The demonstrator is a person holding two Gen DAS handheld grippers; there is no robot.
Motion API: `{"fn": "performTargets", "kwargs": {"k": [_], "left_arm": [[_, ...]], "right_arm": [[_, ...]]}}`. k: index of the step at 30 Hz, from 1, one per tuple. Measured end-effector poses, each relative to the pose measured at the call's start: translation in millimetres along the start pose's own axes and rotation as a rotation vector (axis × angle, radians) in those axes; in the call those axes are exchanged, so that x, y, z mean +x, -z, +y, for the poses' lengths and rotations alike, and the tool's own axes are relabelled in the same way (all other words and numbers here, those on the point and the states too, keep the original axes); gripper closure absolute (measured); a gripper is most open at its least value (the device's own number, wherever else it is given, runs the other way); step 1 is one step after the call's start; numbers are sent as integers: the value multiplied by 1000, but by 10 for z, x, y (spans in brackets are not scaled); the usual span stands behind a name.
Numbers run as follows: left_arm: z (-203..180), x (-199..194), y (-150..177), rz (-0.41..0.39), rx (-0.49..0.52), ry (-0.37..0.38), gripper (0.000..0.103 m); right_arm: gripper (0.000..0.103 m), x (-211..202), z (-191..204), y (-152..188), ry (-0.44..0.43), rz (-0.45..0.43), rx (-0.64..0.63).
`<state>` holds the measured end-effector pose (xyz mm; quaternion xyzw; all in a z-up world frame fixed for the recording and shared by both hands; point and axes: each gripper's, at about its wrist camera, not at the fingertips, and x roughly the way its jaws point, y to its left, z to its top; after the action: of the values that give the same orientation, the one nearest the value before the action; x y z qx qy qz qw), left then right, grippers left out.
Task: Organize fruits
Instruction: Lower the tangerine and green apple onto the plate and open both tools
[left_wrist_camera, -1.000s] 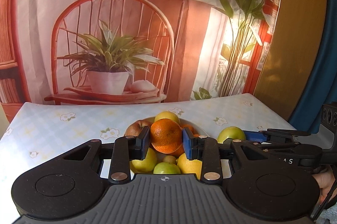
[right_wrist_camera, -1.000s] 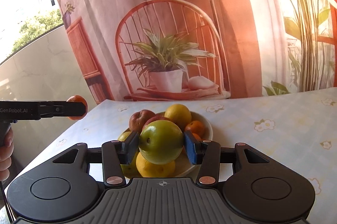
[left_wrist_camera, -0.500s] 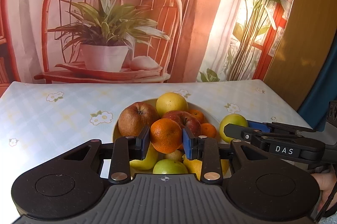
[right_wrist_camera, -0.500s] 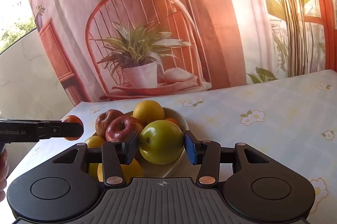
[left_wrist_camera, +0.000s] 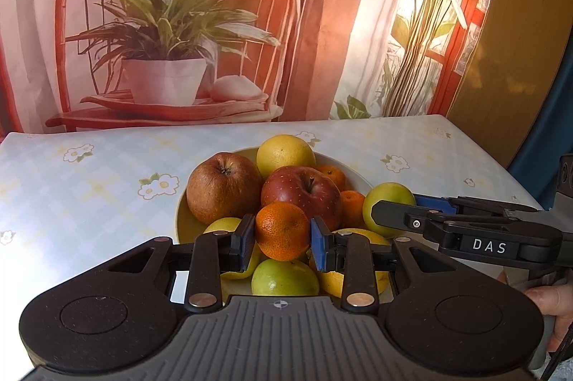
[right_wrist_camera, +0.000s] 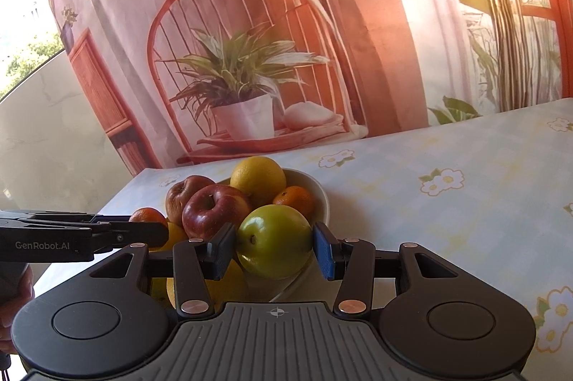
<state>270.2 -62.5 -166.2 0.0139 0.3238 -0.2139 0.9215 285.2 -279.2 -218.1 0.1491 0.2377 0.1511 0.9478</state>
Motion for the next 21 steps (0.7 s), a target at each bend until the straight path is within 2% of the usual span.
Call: {"fn": "performTargets", "kwargs": {"k": [8, 13, 18, 21], "left_arm": [[-5, 21, 7, 8, 7, -3, 68], [-15, -17, -11, -8, 13, 13, 66], [-5, -87, -23, -22, 4, -4, 66], [8, -148, -38, -33, -2, -23, 60]], "right_arm": [[59, 8, 19, 19, -7, 17, -12], [59, -4, 21, 20, -6, 16, -11], [58, -43, 32, 7, 2, 10, -7], [58, -77, 39, 3, 5, 8, -7]]}}
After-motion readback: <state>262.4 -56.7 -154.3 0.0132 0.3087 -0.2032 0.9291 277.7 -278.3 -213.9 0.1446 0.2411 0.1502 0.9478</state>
